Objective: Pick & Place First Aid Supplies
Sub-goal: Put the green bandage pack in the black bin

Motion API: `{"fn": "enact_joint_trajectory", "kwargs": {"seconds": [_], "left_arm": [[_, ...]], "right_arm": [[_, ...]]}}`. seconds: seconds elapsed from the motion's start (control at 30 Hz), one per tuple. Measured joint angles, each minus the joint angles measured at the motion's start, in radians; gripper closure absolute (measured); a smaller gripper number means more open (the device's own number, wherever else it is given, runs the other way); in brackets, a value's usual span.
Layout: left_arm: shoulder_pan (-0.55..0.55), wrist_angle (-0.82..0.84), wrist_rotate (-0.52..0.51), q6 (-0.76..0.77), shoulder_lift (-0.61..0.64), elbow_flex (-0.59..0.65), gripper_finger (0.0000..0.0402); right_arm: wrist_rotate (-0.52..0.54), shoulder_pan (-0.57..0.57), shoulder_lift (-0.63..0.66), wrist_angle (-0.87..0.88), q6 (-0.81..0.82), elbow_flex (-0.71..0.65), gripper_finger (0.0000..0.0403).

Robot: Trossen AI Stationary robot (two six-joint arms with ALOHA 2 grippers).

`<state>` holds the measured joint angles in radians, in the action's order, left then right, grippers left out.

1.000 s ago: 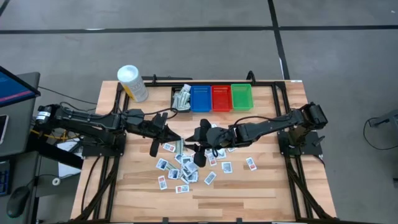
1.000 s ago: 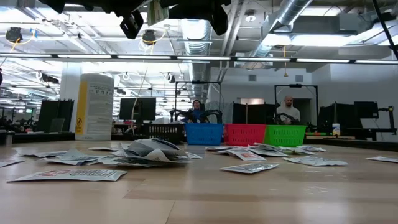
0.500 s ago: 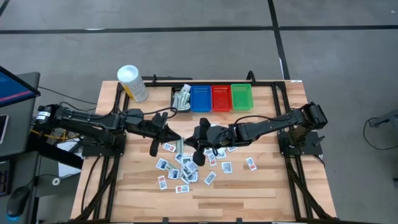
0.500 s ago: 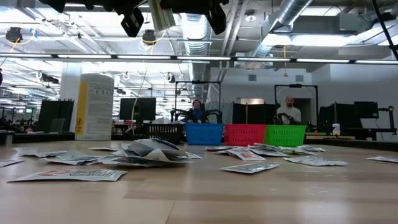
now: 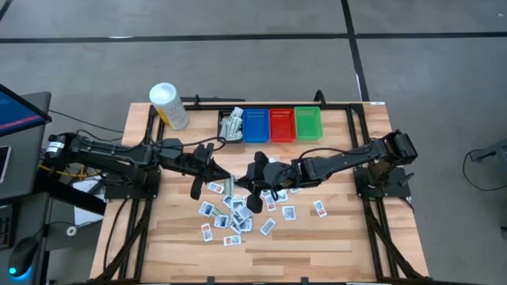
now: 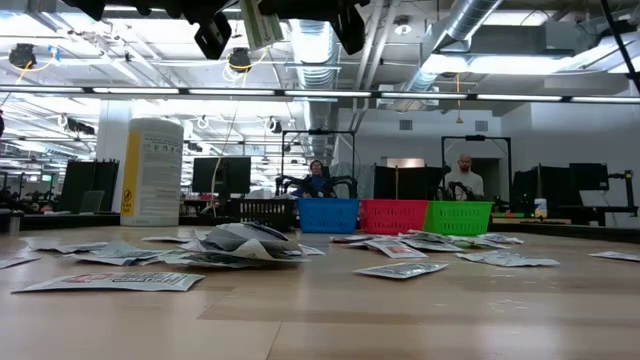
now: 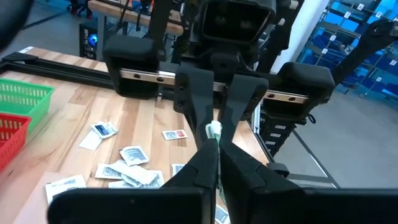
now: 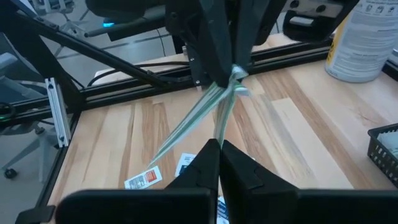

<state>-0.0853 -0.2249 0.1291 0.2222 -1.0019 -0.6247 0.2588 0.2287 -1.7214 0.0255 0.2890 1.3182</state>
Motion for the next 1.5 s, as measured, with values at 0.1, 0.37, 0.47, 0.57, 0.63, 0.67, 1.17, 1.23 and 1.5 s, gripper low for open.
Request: {"fn": "enact_joint_trajectory", "kwargs": {"seconds": [0.1, 0.37, 0.47, 0.57, 0.63, 0.67, 1.17, 1.23, 1.5], "left_arm": [[0.000, 0.000, 0.000, -0.001, 0.000, 0.000, 0.0385], [0.000, -0.001, -0.001, -0.008, 0.000, 0.000, 0.0385], [0.000, -0.001, -0.001, -0.008, 0.000, 0.000, 0.0385], [0.000, 0.000, -0.001, -0.008, 0.000, 0.000, 0.0385], [0.000, -0.001, -0.001, -0.008, 0.000, 0.000, 0.0385], [0.000, 0.000, -0.001, -0.008, 0.000, 0.000, 0.0385], [0.002, 0.016, -0.173, -0.072, 0.000, 0.000, 0.0385], [0.013, 0.024, -0.185, -0.090, 0.000, 0.000, 0.0385], [0.098, 0.086, -0.190, -0.095, 0.001, 0.000, 0.0385]], "right_arm": [[-0.005, 0.000, 0.000, 0.001, 0.001, 0.000, 0.0402], [-0.008, 0.000, 0.000, 0.086, 0.054, 0.000, 0.0403], [-0.030, 0.000, 0.000, 0.128, 0.079, 0.000, 0.0403], [-0.079, 0.000, 0.000, 0.181, 0.117, 0.000, 0.0403], [-0.118, -0.002, 0.000, 0.230, 0.156, 0.000, 0.0403], [-0.136, -0.004, 0.000, 0.255, 0.177, 0.000, 0.0403], [-0.156, -0.009, 0.000, 0.384, 0.262, 0.000, 0.0403], [-0.155, -0.009, 0.000, 0.386, 0.262, 0.000, 0.0403], [-0.156, -0.034, -0.001, 0.404, 0.264, -0.057, 0.0403]]}}
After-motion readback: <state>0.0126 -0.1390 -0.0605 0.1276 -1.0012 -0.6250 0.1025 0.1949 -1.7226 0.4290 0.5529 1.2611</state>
